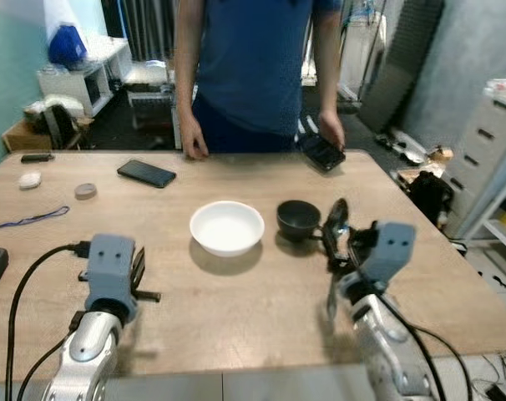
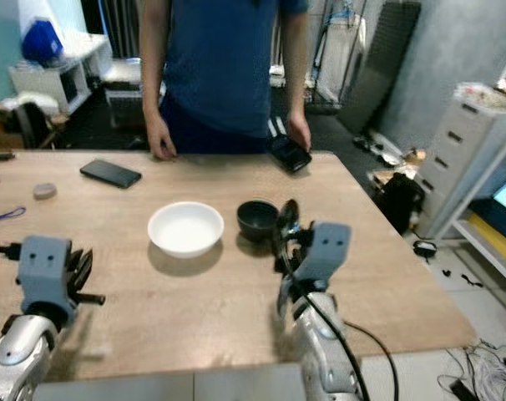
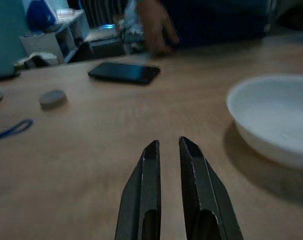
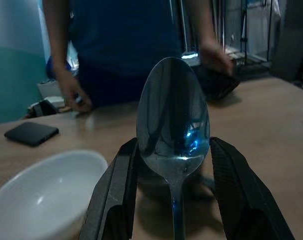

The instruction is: Setting the table

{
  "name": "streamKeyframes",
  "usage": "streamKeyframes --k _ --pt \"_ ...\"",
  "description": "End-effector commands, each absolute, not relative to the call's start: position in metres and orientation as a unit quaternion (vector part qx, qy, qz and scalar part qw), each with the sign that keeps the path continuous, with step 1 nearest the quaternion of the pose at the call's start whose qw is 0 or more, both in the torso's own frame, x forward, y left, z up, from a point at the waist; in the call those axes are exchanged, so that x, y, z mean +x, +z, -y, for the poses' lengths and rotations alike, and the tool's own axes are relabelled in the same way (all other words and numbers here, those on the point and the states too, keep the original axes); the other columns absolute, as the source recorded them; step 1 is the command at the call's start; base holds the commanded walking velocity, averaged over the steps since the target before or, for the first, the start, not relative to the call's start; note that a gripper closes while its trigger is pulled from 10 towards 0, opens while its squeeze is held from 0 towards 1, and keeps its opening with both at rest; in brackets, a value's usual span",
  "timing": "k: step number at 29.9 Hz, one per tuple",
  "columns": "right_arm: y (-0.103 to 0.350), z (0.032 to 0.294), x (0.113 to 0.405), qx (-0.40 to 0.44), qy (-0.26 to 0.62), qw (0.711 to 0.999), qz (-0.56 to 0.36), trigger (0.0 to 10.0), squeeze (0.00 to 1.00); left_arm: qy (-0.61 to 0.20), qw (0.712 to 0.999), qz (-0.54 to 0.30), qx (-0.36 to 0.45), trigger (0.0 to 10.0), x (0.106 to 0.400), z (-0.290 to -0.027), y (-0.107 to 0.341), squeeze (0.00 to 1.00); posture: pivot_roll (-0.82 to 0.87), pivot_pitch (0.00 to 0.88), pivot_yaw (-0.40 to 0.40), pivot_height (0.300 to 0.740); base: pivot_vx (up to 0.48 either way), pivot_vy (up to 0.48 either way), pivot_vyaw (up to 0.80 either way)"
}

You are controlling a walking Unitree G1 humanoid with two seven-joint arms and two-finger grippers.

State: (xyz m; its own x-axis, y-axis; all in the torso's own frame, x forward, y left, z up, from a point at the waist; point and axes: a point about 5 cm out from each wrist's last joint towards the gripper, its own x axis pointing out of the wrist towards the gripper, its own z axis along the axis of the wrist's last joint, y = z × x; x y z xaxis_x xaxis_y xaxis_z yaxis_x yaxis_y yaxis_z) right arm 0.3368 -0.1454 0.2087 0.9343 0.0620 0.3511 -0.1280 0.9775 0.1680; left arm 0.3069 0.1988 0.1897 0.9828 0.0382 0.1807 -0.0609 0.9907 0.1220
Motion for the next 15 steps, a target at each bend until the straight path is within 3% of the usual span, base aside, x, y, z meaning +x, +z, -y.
streamKeyframes --k 1,6,12,15 --pt "0.204 0.142 0.336 0.073 0.054 0.982 0.164 10.0 0.00 0.022 0.995 0.072 0.068 10.0 0.304 -0.201 0.183 0.00 0.08 0.091 0.048 0.740 0.000 0.000 0.00" --pt "0.196 0.165 0.339 -0.066 0.047 0.993 0.089 10.0 0.00 -0.026 0.997 0.051 0.059 10.0 0.295 -0.195 0.181 0.00 0.08 0.092 0.044 0.740 0.000 0.000 0.00" --pt "0.218 0.182 0.336 -0.029 0.054 0.996 0.058 10.0 0.00 -0.046 0.997 0.033 0.055 10.0 0.288 -0.195 0.177 0.00 0.07 0.114 0.034 0.740 0.000 0.000 0.00" --pt "0.233 0.183 0.334 -0.051 0.077 0.995 0.032 10.0 0.00 -0.047 0.997 0.025 0.059 10.0 0.284 -0.191 0.172 0.00 0.06 0.120 0.020 0.740 0.000 0.000 0.00"
